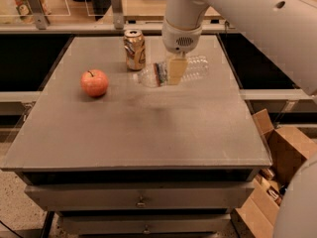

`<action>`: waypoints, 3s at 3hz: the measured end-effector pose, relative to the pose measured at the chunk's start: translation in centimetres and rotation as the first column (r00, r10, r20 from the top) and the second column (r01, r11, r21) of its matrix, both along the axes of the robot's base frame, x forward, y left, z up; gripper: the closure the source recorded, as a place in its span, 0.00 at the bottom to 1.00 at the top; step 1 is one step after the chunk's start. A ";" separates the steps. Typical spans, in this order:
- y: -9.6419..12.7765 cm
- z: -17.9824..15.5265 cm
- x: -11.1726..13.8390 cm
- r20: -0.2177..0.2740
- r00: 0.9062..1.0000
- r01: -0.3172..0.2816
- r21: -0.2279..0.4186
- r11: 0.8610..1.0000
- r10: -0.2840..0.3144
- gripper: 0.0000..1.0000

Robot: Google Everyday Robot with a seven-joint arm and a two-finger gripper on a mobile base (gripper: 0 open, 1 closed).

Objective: Move water bottle near orange can

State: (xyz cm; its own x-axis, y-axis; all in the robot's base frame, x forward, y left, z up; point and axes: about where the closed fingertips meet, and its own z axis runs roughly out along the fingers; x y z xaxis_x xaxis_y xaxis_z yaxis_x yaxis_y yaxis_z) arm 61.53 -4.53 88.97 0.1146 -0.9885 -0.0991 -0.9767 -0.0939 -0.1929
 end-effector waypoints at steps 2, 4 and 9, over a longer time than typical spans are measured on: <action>-0.1 -0.2 4.3 0.165 0.986 0.005 0.038 0.999 -0.011 1.00; -0.9 -1.9 7.7 0.236 0.971 0.016 0.055 0.998 -0.029 1.00; 0.7 -3.6 10.8 0.263 0.963 0.025 0.132 0.991 -0.060 0.36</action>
Offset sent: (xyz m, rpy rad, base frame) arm 0.0692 -0.0091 -0.0051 0.0572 -0.2801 -0.0159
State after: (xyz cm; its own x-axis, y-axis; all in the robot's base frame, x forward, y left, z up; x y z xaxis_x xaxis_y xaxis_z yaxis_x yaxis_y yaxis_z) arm 72.32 -3.79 85.37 0.1118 -0.9745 -0.1947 -0.8913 -0.0117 -0.4533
